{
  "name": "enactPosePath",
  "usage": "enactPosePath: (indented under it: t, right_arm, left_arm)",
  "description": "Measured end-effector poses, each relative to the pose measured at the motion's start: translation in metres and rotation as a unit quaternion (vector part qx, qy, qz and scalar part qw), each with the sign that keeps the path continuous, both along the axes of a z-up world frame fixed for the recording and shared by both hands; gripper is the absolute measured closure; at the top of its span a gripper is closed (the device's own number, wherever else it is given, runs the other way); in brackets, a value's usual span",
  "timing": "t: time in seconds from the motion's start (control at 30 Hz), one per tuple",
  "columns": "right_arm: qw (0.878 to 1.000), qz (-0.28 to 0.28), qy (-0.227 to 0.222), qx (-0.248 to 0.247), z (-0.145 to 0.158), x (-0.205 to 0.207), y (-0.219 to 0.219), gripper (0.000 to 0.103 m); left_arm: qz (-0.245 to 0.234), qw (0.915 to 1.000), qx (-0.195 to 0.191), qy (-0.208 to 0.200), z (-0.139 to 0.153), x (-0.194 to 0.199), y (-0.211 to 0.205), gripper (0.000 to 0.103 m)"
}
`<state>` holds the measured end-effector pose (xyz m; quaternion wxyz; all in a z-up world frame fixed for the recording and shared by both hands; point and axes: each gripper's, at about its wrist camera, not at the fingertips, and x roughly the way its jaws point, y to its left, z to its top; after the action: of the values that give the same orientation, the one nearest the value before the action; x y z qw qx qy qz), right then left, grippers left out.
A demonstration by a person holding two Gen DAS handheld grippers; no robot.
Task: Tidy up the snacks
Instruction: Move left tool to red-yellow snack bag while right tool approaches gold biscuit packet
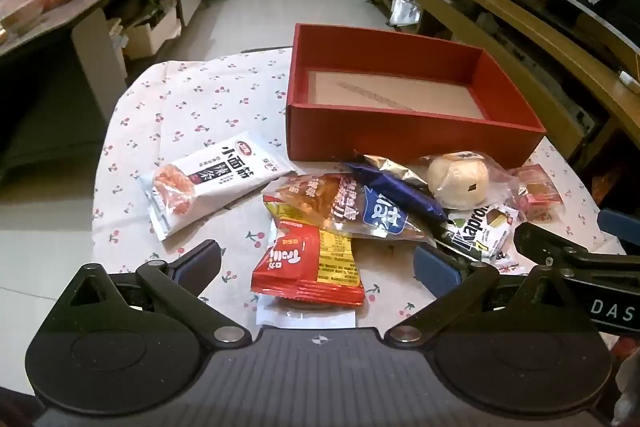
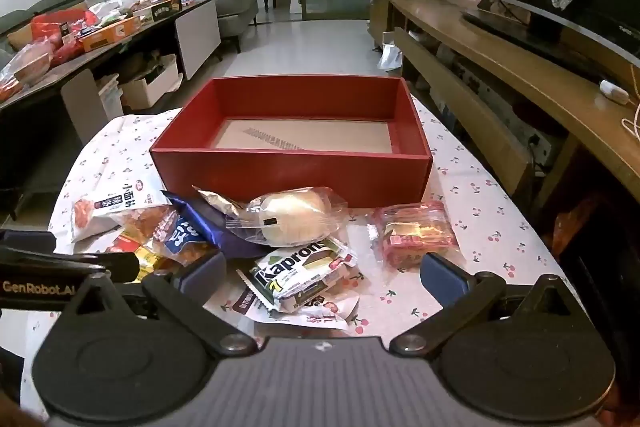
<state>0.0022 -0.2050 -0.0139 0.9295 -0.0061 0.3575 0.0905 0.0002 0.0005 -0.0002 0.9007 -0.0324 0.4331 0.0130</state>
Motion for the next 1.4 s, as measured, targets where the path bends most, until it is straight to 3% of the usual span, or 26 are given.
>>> enactPosePath:
  t: [0.17, 0.2, 1.0, 1.4]
  right_arm:
    - [1.000, -0.003, 0.004, 0.002, 0.000, 0.002, -0.006, 0.000]
    - [1.000, -0.001, 0.006, 0.000, -0.001, 0.001, -0.001, 0.000]
    - [0.999, 0.014, 0.035, 0.001, -0.009, 0.005, 0.004, 0.000]
    - [0.999, 0.011, 0.048, 0.021, -0.007, 0.018, -0.002, 0.000]
  left_arm:
    - [0.001, 0.9998, -0.018, 0.009, -0.002, 0.001, 0.008, 0.000]
    - [0.005, 1.0000, -0.002, 0.008, -0.003, -0.001, 0.003, 0.000]
    - [0.001, 0.9996, 0.003, 0.027, -0.014, 0.003, 0.000, 0.000]
    - [0.007, 0.9989, 0.009, 0.046, -0.025, 0.024, 0.004, 0.000]
